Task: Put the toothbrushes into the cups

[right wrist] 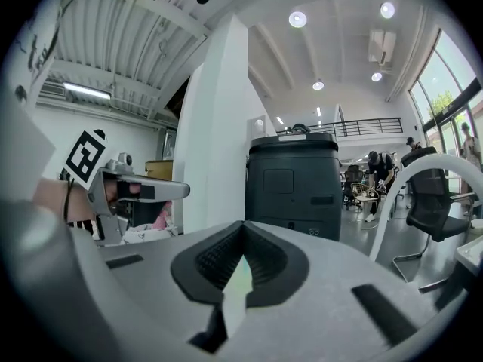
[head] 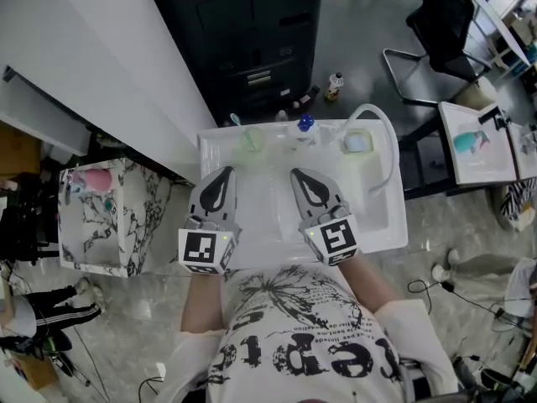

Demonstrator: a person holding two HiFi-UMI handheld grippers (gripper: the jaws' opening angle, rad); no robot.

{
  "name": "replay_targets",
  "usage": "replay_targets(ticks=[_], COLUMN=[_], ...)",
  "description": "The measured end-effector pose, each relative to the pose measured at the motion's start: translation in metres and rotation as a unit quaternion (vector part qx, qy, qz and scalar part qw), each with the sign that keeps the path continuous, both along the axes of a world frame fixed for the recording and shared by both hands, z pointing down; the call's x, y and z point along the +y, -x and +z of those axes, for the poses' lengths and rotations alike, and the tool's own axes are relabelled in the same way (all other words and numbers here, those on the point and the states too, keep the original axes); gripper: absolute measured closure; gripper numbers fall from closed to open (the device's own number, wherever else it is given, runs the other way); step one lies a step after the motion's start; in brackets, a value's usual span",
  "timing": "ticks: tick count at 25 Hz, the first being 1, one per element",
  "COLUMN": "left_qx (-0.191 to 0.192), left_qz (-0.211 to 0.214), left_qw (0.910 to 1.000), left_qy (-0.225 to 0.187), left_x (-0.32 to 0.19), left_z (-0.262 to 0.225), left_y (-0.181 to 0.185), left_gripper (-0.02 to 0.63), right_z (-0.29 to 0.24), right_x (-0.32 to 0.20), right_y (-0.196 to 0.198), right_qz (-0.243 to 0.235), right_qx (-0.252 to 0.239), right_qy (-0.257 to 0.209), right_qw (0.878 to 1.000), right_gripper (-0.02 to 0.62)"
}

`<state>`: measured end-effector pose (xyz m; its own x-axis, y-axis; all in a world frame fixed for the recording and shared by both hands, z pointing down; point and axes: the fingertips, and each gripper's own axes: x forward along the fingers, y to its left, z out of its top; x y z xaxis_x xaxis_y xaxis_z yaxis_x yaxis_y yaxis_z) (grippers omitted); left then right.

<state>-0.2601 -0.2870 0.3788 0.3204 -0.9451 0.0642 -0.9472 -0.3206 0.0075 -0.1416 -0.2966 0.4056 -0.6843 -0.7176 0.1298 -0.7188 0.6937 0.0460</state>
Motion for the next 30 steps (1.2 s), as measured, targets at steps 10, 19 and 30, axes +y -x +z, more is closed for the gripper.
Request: replay_targets(ticks=[10,19,30], left_qx=[-0.003,-0.009,-0.007], left_qz=[-0.01,-0.005,-0.005], left_qw=[0.9999,0.9999,0.9999], left_qy=[-0.008,-0.008,-0.008], left_x=[0.02,0.026,0.021], left_z=[-0.013,-0.015,-0.022], left_y=[-0.005,-0.013,-0.016], left_gripper=[0.594,0.594,0.594], right_z=[-0.007,-0.012,-0.008], right_x=[0.008,0.015,0.011], right_y=[-0.008,-0.007,-0.008], right_qz=[0.0,-0.01,-0.015], right_qx=[-0.001,-0.002,0.004], right_qy=[-0.008,-0.013,-0.006], right_qw=[1.0,1.0,1.0], right_gripper=[0.604,0.604,0.604])
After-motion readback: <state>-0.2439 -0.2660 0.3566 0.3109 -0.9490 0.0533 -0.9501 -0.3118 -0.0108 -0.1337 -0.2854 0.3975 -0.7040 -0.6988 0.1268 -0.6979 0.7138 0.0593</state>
